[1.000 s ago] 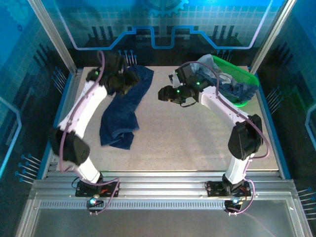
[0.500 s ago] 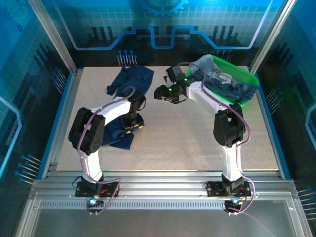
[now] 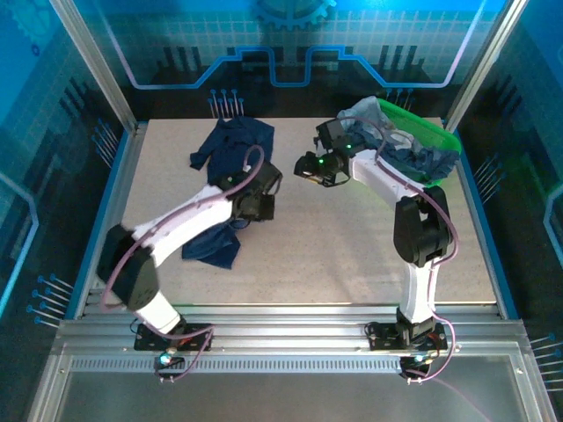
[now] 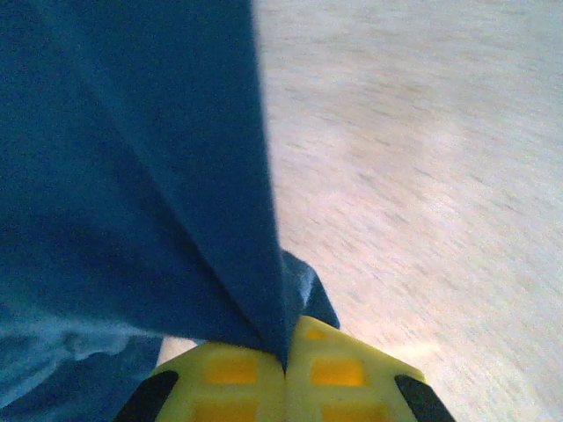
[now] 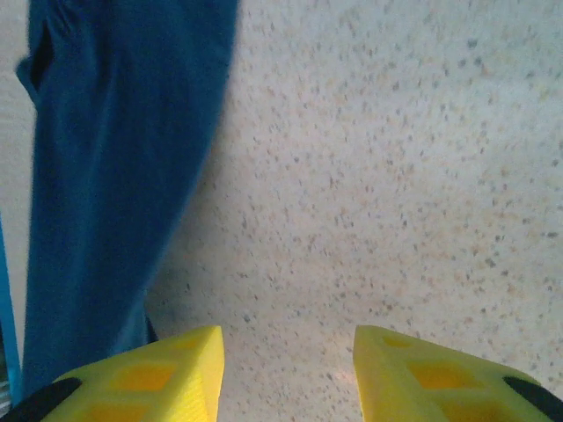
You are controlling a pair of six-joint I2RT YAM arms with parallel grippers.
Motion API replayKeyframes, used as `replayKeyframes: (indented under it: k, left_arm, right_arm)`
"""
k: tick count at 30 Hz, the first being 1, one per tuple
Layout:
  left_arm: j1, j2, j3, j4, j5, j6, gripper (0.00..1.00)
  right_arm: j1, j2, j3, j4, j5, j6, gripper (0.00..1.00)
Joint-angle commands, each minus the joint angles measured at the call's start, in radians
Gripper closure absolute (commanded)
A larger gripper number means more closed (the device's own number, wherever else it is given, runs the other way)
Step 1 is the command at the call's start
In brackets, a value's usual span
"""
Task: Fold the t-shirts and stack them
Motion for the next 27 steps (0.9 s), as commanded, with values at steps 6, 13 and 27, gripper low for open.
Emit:
replayKeyframes:
  k: [6, 13, 27]
  left_arm:
    - [0.161, -0.444, -0.268, -0.171, -0.192, -0.175, 1.0]
    - [0.364, -0.459, -0.275, -0.067, -0.06, -0.15, 1.0]
    - [0.422, -0.375, -0.21, -0.052, -0.068, -0.07, 1.0]
  right_arm:
    - [0.07, 0.209, 0.23, 0.078, 0.023, 0.045, 0.42]
    - [0.095, 0.532, 0.554, -0.202, 0.099, 0.223, 0.41]
    - [0.096, 0.3, 0.187, -0.167, 0.236, 0.237, 0.33]
